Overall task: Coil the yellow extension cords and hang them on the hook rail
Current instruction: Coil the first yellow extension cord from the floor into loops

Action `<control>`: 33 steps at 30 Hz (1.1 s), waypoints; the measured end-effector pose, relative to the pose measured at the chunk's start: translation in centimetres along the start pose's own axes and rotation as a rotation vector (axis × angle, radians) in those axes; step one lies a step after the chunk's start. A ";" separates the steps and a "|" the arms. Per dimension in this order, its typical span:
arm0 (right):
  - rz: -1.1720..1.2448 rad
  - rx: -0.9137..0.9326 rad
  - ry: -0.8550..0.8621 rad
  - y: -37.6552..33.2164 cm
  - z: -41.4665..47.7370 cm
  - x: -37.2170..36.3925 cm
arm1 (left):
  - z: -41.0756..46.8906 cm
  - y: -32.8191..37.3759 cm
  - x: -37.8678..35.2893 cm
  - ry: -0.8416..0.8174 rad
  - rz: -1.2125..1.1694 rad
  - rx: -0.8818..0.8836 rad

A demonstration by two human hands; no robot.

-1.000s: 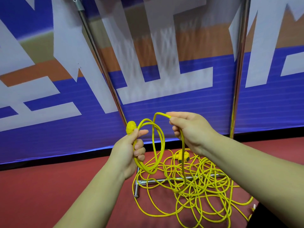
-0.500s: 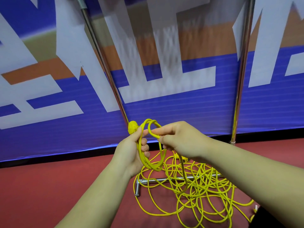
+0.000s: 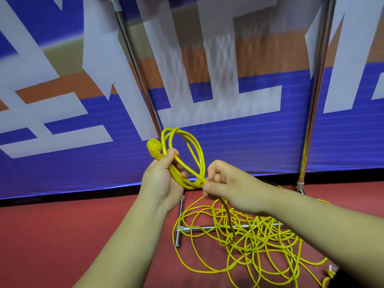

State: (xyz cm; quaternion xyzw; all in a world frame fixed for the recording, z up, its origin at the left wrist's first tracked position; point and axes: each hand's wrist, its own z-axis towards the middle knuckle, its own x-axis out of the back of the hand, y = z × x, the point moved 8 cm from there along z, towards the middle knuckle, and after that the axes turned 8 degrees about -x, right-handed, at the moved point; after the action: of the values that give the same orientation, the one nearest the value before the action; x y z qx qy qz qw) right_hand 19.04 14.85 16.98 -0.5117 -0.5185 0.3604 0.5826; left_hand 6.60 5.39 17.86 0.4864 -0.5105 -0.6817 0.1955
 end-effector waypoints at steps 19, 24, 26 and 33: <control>0.042 -0.011 0.097 -0.2 0.5 1.1 | -0.7 1.6 0.5 0.001 -0.227 -0.006; 0.117 -0.072 -0.099 1.7 0.9 0.0 | -0.7 3.6 0.2 -0.022 -0.335 -0.031; 0.102 -0.116 -0.194 3.2 0.9 -0.4 | -0.6 4.3 0.7 -0.021 -0.368 -0.041; 0.020 -0.180 -0.247 5.8 1.2 1.0 | 0.0 4.4 2.4 -0.033 -0.393 -0.026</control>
State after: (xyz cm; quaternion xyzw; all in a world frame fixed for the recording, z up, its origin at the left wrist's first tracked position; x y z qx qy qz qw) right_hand 18.76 17.29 11.54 -0.5187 -0.6115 0.3784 0.4623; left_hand 4.49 1.82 20.68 0.5627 -0.3999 -0.7213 0.0564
